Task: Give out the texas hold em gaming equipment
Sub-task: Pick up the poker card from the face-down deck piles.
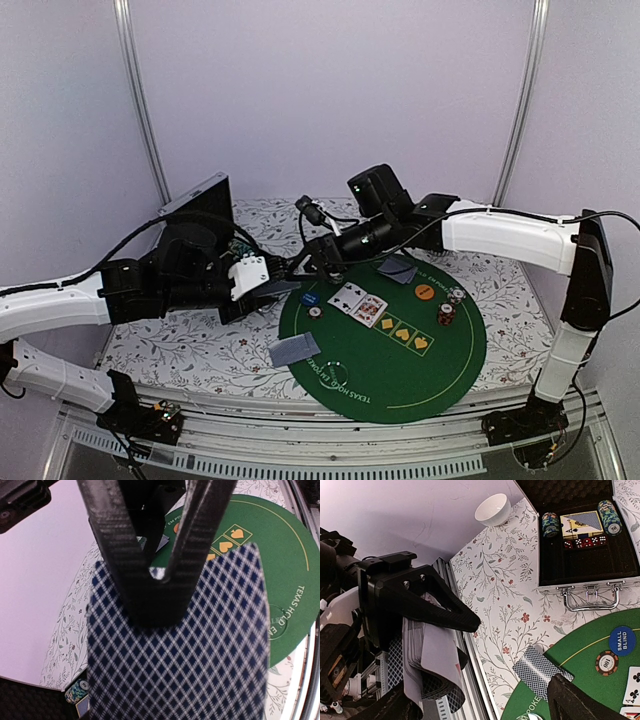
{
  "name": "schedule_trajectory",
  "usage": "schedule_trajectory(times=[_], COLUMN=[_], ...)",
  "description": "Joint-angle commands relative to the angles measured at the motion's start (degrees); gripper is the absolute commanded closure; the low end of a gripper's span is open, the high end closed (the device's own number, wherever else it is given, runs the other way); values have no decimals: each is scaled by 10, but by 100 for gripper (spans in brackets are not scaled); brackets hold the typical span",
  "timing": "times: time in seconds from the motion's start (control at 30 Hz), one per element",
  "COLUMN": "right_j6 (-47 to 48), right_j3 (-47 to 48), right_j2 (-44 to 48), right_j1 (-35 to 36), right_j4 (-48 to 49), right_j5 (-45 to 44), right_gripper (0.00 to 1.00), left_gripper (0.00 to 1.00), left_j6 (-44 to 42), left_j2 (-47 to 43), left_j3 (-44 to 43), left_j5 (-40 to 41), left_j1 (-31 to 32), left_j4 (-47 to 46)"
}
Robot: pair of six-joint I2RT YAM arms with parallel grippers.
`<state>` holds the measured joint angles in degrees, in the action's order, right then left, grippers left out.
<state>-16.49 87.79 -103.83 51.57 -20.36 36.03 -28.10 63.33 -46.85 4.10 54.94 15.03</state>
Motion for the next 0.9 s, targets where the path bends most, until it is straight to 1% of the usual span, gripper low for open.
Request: schedule_trajectory(times=[0.0,0.13,0.23,0.33,0.43,0.73,0.77,0.8,0.83,0.87], right_j6=[11,8,2,0,-5,-9,-9,-8,-7,-7], right_j3=[28,36,37,31,29,37,37,37,37,36], right_j2=[27,43,45,45,43,22,22,24,27,29], right_j1=[-3,-3,-3,-2,-1,10,10,10,10,10], right_j4=[-14,-4,-4,-4,-1,4,4,4,3,1], right_j5=[24,24,22,28,40,66,66,63,59,54], right_gripper=[10,11,18,31,46,75,79,87,92,96], left_gripper=[58,57,58,57,58,58,57,58,58,58], left_j6=[-2,-2,-2,-2,-2,-2,-2,-2,-2,-2], left_j2=[-5,-4,-6,-6,-6,-5,-5,-5,-5,-6], left_j3=[3,3,3,4,4,4,4,4,4,4], left_j5=[-2,-3,-2,-3,-5,-4,-5,-4,-5,-5], left_j1=[-6,-6,-6,-6,-6,-6,-6,-6,-6,-6], left_j4=[-18,-18,-17,-17,-17,-17,-17,-18,-17,-17])
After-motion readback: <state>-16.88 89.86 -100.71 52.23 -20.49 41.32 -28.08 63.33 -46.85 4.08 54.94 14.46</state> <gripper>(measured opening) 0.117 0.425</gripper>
